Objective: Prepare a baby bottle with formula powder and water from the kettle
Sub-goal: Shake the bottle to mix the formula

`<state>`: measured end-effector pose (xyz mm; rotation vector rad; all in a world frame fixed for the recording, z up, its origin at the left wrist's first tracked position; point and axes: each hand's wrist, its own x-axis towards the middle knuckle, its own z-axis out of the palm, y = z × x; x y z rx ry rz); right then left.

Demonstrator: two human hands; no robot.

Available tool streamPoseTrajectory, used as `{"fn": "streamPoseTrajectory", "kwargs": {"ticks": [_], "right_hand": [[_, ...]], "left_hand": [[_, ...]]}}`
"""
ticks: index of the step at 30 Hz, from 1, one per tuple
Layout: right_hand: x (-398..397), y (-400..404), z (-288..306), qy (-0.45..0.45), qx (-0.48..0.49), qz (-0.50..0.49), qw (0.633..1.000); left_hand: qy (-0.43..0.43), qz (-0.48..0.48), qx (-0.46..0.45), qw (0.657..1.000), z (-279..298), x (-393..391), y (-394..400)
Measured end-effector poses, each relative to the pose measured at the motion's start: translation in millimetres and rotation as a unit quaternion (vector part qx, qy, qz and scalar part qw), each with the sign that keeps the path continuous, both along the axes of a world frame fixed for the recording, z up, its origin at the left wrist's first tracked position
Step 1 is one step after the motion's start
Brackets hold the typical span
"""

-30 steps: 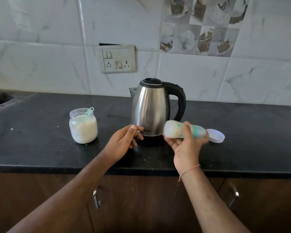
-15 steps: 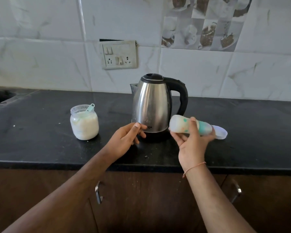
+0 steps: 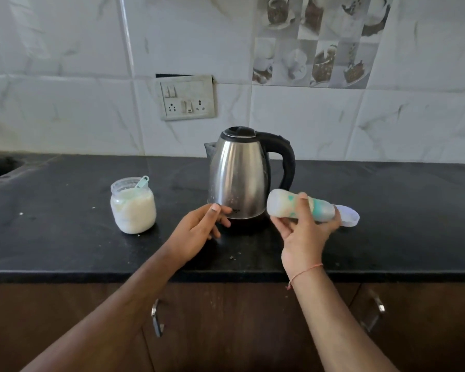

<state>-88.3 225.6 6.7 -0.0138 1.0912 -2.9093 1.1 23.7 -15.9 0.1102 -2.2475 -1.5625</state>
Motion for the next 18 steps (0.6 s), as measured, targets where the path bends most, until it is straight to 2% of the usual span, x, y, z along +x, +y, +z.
{"fn": "streamPoseTrajectory", "kwargs": {"ticks": [2, 3, 4, 6, 7, 10, 11, 12, 14, 15, 17, 18], "right_hand": [[11, -3, -5, 0.076, 0.137, 0.1, 0.983], [12, -4, -6, 0.084, 0.151, 0.109, 0.979], [9, -4, -6, 0.076, 0.132, 0.074, 0.986], [-1, 4, -6, 0.014, 0.002, -0.009, 1.0], [-3, 5, -5, -0.003, -0.012, -0.011, 1.0], [8, 0, -8, 0.085, 0.152, 0.11, 0.979], [7, -2, -8, 0.084, 0.155, 0.104, 0.979], [5, -1, -7, 0.079, 0.128, 0.055, 0.987], [-1, 5, -5, 0.025, 0.017, -0.003, 1.0], [0, 5, -1, 0.024, 0.027, 0.01, 0.999], [9, 1, -4, 0.093, 0.145, 0.103, 0.98], [11, -1, -5, 0.093, 0.163, 0.115, 0.975]], "left_hand": [[-0.006, -0.002, -0.004, 1.0, 0, 0, 1], [-0.005, -0.001, -0.004, 1.0, 1, 0, 1], [-0.004, 0.0, -0.006, 1.0, 1, 1, -1], [-0.002, 0.003, -0.014, 1.0, 0, 2, -1], [-0.003, 0.003, -0.02, 1.0, -1, 2, -1], [-0.017, 0.004, -0.024, 1.0, -1, 1, -1], [-0.017, 0.006, -0.021, 1.0, 0, 1, -2], [-0.012, 0.008, -0.014, 1.0, 2, 1, -2], [-0.004, 0.007, -0.012, 1.0, 2, 1, -1], [-0.005, 0.007, -0.014, 1.0, 1, 1, 0], [-0.014, 0.004, -0.017, 1.0, 1, 1, 0], [-0.013, 0.003, -0.015, 1.0, 2, 0, -1]]}}
